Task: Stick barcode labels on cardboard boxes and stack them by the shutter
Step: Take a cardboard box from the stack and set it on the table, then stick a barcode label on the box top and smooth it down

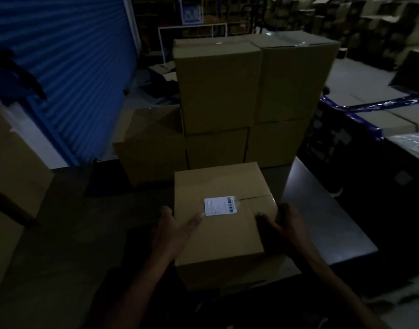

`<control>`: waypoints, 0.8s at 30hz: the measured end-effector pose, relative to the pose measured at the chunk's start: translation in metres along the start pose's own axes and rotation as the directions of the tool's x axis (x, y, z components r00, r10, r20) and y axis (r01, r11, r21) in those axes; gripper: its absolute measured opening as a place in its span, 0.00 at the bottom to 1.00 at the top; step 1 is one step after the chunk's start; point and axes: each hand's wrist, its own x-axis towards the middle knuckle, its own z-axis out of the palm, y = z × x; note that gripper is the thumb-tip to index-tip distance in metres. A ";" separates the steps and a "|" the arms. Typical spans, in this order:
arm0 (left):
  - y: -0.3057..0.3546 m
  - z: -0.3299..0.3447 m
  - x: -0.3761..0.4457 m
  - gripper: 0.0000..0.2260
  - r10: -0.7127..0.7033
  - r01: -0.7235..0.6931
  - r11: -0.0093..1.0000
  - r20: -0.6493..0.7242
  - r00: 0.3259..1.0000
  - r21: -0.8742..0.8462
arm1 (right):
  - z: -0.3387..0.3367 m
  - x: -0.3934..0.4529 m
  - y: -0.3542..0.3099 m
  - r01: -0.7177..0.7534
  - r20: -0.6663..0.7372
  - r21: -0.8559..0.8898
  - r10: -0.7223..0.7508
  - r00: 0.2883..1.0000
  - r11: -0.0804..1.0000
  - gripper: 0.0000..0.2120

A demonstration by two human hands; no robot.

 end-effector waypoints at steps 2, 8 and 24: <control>0.011 0.018 -0.001 0.35 0.021 -0.021 1.000 0.004 1.000 -0.004 | -0.012 0.002 0.015 -0.010 -0.017 0.020 0.011 1.000 1.000 0.28; 0.044 0.065 0.000 0.40 0.115 -0.115 0.993 0.024 0.993 0.014 | -0.048 0.014 0.025 -0.023 -0.145 -0.129 0.004 0.989 0.991 0.25; 0.083 0.090 0.071 0.57 0.428 -0.439 0.891 0.108 0.897 0.116 | -0.007 0.040 -0.015 0.144 -0.252 -0.312 -0.228 0.941 0.939 0.10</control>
